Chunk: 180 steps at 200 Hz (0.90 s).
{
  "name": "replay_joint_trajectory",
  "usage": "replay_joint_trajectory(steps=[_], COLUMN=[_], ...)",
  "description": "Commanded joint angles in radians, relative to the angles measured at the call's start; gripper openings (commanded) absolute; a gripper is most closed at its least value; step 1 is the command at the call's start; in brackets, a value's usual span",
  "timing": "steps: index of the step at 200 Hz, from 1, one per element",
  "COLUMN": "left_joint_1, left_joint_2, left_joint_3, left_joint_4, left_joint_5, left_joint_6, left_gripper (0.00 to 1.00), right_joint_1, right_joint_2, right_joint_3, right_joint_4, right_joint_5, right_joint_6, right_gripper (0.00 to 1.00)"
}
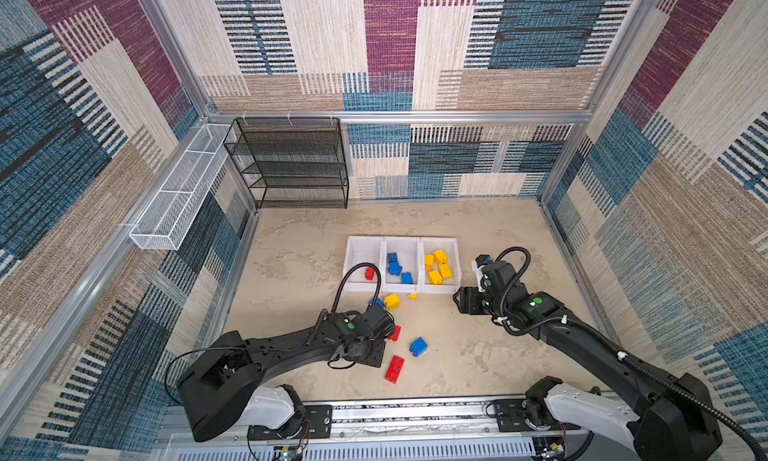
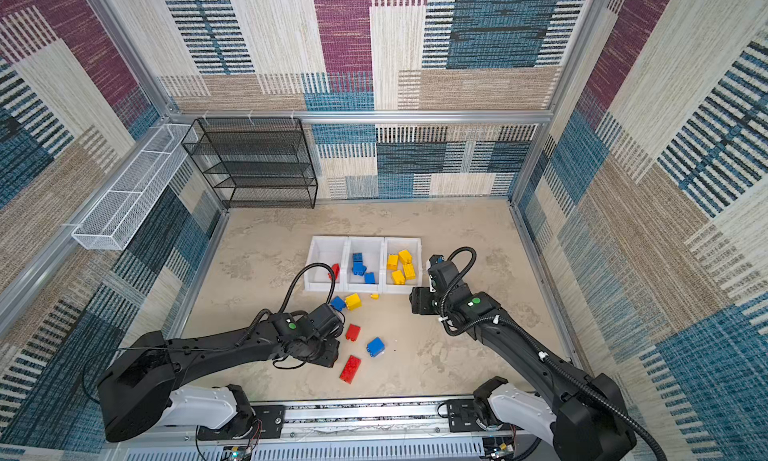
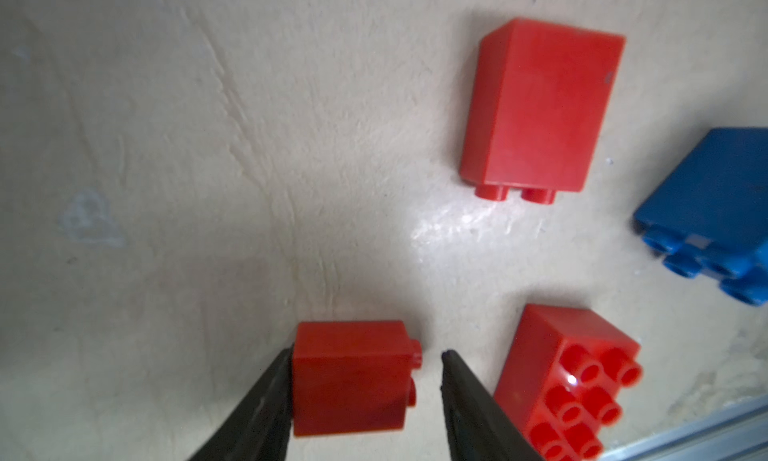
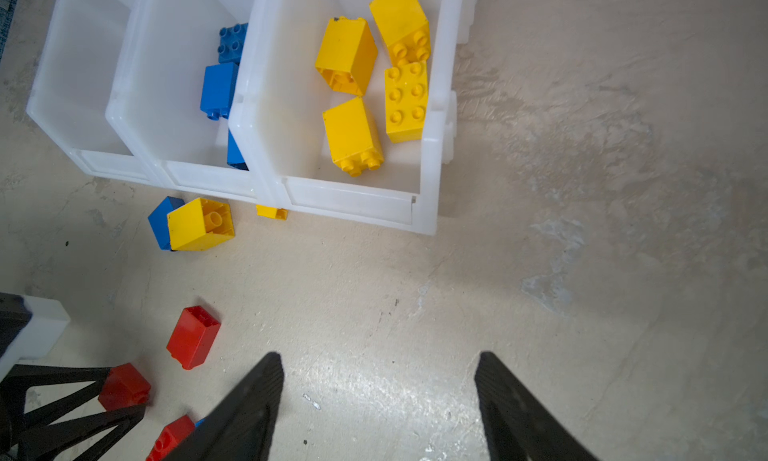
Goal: Sort the legos into containers by color
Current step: 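Grasp the red brick with the left gripper and lift it, then carry the red brick with the left gripper into the nearest compartment, release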
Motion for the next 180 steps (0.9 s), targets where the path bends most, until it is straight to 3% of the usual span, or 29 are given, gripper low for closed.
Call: replay_joint_trajectory(steps=[1,50,113,132,180], left_joint_1=[-0.004,-0.007,0.01,0.073,0.331], left_joint_2=[0.011,0.024,0.012,0.018,0.108], left_joint_3=[-0.008,-0.009,0.123,0.209,0.406], left_joint_4=[0.022,0.014,0.012,0.0,0.021], left_joint_5=[0.006,-0.027,-0.079,-0.087,-0.033], left_joint_6=[-0.001,0.001,0.059,0.123,0.274], left_gripper=[0.57,0.46,0.45,0.45,0.45], right_joint_1=[0.001,0.001,0.002,0.001,0.002], right_joint_2=[0.003,0.004,0.007,0.013,-0.002], right_joint_3=[0.01,0.006,0.013,0.026,0.033], right_joint_4=[0.004,0.002,0.002,-0.006,-0.012], right_joint_5=[0.012,0.015,0.021,0.023,0.023], right_joint_6=[0.016,0.019,0.024,0.019,0.028], right_gripper=[0.76,0.75,0.74,0.74,0.73])
